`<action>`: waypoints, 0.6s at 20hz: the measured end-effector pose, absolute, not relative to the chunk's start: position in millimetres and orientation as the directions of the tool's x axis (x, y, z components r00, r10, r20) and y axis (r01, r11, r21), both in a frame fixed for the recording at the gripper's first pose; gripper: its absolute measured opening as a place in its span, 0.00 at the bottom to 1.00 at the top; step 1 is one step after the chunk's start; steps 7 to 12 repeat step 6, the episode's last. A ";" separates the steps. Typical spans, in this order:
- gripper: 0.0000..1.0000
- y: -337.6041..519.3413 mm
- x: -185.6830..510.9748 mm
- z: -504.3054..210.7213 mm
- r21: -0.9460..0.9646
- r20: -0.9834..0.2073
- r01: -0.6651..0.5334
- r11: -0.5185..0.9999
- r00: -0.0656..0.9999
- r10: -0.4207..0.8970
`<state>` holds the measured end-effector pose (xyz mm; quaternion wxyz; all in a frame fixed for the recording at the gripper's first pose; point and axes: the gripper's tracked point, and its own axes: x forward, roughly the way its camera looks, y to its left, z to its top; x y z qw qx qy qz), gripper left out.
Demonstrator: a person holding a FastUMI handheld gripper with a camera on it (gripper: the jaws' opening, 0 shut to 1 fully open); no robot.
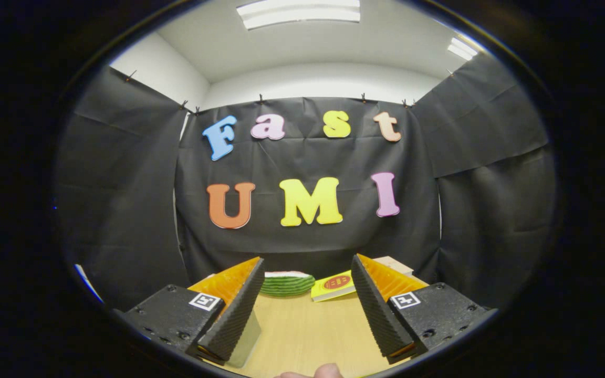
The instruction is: Open the storage box then place both shoes into the box .Put the left shoe in first, then the right shoe, with the right side of both shoes facing outward in a uniform manner.
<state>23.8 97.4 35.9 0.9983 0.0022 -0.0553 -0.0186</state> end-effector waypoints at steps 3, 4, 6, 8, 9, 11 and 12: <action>1.00 95.7 24.1 35.9 0.004 0.112 0.044 0.999 0.993 -0.044; 1.00 94.8 23.9 36.4 0.004 0.113 0.047 0.999 0.993 -0.048; 1.00 94.8 22.6 34.9 0.006 0.110 0.049 0.999 0.993 -0.049; 1.00 94.8 22.6 34.9 0.006 0.110 0.049 0.999 0.993 -0.049; 1.00 94.8 22.6 34.9 0.006 0.110 0.049 0.999 0.993 -0.049; 1.00 94.8 22.6 34.9 0.006 0.110 0.049 0.999 0.993 -0.049; 1.00 94.8 22.6 34.9 0.006 0.110 0.049 0.999 0.993 -0.049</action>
